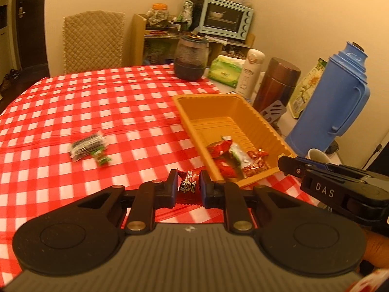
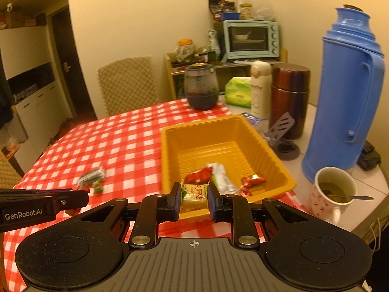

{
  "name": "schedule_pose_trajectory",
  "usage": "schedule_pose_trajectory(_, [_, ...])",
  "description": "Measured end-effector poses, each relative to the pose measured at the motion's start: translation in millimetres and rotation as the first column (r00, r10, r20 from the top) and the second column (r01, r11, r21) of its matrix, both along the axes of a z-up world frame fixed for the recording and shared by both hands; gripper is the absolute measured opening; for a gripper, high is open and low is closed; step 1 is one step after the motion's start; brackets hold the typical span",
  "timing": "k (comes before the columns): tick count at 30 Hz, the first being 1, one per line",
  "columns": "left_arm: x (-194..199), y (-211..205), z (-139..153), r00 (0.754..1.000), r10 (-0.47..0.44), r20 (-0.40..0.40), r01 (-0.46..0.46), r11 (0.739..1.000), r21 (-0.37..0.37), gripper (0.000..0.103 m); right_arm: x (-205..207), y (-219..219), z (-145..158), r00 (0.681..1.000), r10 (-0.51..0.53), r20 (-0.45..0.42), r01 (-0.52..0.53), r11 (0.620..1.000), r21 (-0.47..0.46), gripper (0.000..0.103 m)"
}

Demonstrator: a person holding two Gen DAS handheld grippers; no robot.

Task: Organize snacks
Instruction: 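Carry both held candies into the orange tray and open both tools to release them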

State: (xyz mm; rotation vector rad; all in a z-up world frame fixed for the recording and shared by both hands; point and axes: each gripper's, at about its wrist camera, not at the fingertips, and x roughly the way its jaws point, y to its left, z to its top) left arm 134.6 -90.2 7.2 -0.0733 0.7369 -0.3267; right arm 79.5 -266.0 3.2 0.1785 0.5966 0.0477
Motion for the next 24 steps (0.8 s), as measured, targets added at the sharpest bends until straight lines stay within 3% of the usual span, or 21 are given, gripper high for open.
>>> schedule_pose_trajectory(9, [21,-35,0,0.998,-0.058,-0.001,0.058,0.998,-0.009,0.017,9,-33,-3,0.998,-0.060,-0.008,0.060,0.998,0.006,0.023])
schedule_pose_trajectory(24, [58,-73,-14,0.994,-0.108,-0.025,0.108,0.994,-0.007,0.017,42,-60,-11,0.997,-0.071,-0.023,0.072,0.997,0.009,0.023])
